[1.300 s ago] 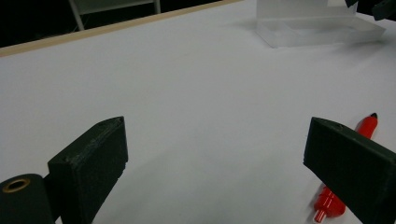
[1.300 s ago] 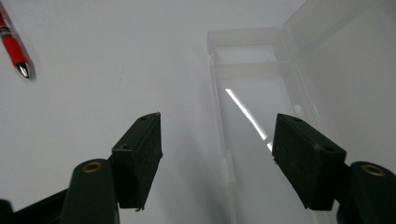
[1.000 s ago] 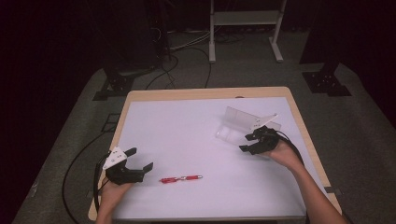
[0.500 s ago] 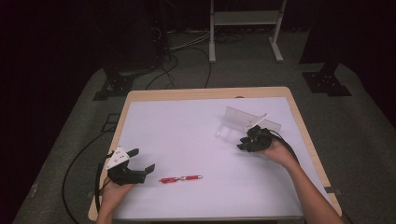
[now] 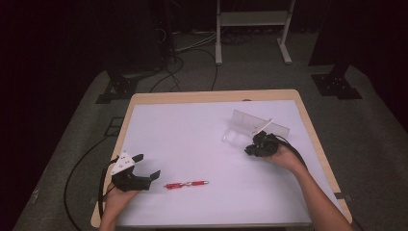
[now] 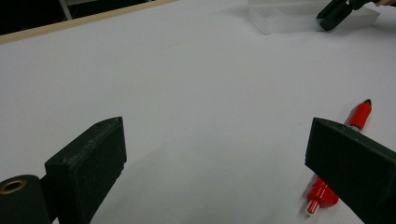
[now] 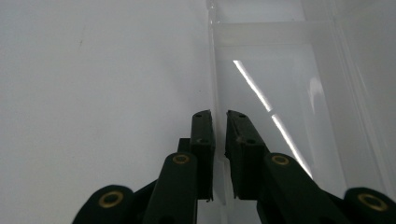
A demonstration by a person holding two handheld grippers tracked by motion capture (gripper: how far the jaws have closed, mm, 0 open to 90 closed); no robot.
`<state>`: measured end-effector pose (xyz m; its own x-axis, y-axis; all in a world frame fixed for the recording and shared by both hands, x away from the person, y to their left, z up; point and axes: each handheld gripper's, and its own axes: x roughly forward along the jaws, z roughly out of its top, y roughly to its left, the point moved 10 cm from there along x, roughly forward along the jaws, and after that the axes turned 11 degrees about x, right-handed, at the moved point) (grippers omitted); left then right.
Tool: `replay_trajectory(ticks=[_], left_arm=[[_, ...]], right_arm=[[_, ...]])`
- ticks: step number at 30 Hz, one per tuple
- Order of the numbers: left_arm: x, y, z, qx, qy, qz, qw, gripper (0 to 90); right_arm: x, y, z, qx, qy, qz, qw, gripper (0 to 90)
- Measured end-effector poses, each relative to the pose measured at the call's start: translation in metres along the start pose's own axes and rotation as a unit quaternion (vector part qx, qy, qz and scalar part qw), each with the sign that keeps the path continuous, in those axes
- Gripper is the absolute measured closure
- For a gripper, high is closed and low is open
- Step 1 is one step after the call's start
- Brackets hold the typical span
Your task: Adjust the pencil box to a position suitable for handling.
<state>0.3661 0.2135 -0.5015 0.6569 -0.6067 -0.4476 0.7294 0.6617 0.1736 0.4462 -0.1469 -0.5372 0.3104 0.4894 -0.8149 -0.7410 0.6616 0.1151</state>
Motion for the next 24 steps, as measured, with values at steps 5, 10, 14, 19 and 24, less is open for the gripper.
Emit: replay_trajectory(ticks=[5, 10, 14, 19, 24], left_arm=[[-0.0006, -0.0004, 0.0001, -0.002, 0.000, -0.001, 1.0000, 4.7], [-0.0007, 0.0003, 0.0002, -0.001, 0.000, 0.000, 1.0000, 4.6], [-0.0012, 0.0004, 0.0006, -0.002, -0.002, 0.000, 1.0000, 4.6], [-0.0015, 0.0008, 0.0008, -0.003, -0.004, 0.000, 1.0000, 4.7], [-0.0018, 0.0013, 0.0012, -0.003, -0.006, 0.000, 1.0000, 4.6]], right_arm=[[0.0000, -0.0008, 0.0000, -0.009, -0.001, -0.007, 0.9999, 83.5], [0.0007, 0.0002, 0.0007, -0.029, -0.002, -0.013, 0.9995, 85.7], [0.0010, 0.0018, 0.0016, -0.046, -0.001, -0.018, 0.9988, 86.4], [-0.0008, 0.0053, 0.0012, -0.059, -0.001, -0.018, 0.9981, 86.5], [-0.0076, 0.0083, 0.0057, -0.070, -0.015, -0.025, 0.9972, 86.6]])
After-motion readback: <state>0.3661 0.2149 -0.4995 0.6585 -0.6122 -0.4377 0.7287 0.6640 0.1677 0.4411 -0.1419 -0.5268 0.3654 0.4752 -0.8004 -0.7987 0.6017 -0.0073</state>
